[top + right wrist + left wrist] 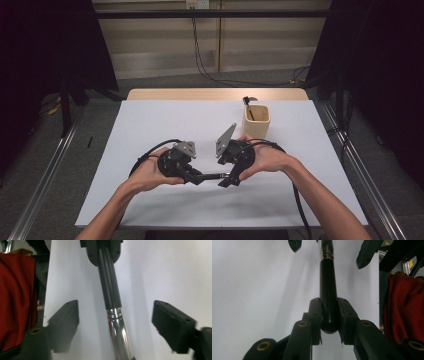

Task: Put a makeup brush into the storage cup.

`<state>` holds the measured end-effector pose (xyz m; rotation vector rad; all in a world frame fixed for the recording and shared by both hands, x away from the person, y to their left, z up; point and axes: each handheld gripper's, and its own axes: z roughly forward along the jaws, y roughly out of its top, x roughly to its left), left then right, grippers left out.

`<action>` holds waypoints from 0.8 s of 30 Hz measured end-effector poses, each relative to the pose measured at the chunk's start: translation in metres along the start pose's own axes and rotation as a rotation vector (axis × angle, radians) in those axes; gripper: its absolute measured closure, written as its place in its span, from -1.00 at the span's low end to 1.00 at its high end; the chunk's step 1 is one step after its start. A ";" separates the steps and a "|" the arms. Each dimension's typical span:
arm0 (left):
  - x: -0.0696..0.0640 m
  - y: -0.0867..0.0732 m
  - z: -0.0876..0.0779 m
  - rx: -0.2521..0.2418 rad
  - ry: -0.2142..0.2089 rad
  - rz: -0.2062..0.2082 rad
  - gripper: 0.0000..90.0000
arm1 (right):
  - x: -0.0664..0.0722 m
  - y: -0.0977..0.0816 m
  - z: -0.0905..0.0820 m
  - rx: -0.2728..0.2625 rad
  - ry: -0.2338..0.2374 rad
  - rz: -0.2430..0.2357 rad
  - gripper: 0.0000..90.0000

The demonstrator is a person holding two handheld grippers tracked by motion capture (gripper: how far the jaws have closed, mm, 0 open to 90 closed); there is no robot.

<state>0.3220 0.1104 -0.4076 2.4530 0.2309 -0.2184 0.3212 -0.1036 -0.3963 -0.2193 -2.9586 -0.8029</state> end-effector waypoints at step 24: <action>0.002 -0.025 -0.019 -0.078 0.046 -0.061 0.67 | -0.004 -0.041 -0.025 -0.154 -0.106 0.109 -0.91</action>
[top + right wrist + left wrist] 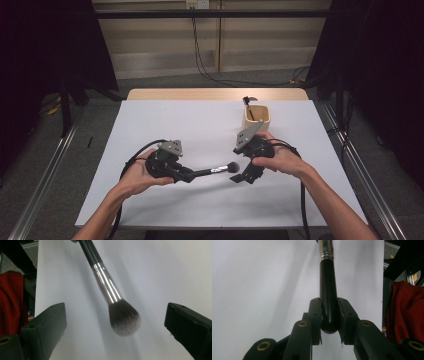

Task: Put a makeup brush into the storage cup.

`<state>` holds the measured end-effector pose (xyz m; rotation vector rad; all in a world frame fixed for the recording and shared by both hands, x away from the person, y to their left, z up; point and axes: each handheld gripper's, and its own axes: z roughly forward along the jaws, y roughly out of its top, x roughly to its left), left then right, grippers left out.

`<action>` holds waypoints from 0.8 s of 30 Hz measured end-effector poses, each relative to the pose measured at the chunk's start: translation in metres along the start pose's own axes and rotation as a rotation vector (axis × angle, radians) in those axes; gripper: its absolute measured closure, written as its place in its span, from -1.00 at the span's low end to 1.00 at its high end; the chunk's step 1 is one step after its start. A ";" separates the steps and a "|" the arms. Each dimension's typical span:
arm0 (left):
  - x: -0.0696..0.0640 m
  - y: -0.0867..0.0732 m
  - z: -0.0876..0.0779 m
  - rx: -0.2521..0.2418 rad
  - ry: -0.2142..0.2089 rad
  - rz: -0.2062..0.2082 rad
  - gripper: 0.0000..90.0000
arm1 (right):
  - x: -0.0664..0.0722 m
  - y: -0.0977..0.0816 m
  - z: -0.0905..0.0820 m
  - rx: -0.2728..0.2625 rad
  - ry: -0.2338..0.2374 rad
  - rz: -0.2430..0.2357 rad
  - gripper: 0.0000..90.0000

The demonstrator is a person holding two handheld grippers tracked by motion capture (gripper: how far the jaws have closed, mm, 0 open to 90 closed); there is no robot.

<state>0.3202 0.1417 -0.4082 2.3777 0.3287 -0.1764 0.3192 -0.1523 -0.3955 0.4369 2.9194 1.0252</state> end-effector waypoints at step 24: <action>0.002 -0.033 -0.021 -0.155 0.072 -0.074 0.67 | 0.001 -0.044 -0.016 -0.133 -0.035 0.120 -0.93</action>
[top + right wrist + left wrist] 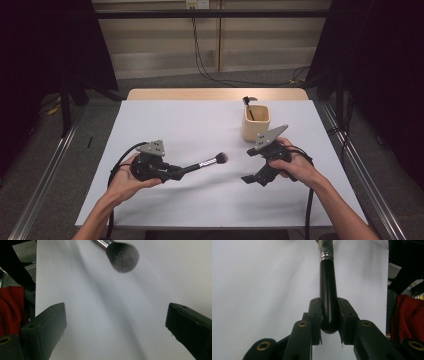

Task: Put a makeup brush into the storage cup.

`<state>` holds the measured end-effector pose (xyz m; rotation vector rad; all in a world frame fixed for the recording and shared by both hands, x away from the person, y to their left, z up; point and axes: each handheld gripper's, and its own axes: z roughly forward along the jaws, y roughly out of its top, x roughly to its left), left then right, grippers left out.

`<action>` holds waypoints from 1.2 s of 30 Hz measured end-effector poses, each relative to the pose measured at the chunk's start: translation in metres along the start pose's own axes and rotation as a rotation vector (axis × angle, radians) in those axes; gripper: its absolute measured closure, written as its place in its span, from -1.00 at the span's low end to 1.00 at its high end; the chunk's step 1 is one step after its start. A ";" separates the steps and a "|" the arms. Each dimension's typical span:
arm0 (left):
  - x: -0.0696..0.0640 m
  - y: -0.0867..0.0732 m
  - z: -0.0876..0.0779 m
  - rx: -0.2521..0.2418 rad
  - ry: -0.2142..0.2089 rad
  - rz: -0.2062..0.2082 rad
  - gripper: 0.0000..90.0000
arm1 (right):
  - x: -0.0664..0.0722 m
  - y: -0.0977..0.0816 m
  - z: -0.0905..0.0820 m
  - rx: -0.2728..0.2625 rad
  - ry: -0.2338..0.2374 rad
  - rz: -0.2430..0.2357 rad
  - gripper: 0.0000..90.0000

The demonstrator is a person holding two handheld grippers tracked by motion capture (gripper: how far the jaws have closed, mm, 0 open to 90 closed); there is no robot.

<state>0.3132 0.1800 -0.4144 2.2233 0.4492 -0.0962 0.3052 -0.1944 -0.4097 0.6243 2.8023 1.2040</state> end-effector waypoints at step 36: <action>-0.005 -0.019 -0.010 -0.291 0.063 0.031 0.66 | 0.026 -0.018 0.020 -0.366 -0.125 0.031 -0.89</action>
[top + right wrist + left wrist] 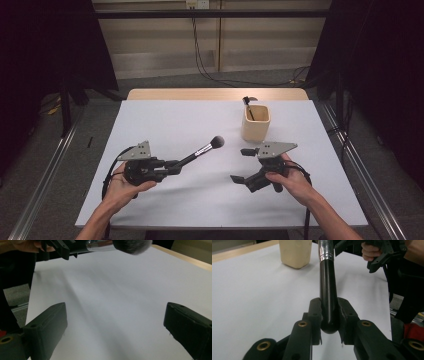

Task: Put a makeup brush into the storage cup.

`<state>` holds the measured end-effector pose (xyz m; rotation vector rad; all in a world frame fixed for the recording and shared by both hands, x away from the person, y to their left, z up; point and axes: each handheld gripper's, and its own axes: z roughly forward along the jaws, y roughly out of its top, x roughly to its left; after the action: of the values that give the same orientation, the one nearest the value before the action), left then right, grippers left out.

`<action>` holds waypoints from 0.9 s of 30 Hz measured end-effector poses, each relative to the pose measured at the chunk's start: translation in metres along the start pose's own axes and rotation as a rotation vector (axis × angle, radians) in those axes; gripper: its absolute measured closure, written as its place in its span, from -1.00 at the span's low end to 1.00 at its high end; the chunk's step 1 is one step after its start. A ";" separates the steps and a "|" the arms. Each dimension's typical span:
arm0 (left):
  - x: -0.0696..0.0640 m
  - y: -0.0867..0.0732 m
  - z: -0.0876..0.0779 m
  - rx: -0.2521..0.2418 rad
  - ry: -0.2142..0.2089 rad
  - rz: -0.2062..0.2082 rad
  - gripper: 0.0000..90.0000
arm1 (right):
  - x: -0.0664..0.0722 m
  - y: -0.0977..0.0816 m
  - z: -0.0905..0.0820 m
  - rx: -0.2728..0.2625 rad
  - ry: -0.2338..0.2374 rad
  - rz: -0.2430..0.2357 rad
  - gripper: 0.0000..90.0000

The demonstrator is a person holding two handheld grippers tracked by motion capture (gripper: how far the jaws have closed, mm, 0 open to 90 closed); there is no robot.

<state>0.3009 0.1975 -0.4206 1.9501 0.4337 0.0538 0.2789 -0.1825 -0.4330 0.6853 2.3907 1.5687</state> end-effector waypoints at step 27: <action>-0.010 0.006 0.011 -0.192 -0.010 0.040 0.66 | 0.006 0.011 0.009 -0.294 0.151 0.068 -0.99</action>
<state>0.2955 0.1820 -0.4181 1.7695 0.3694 0.1078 0.2805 -0.1683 -0.4264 0.6118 2.1856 2.0119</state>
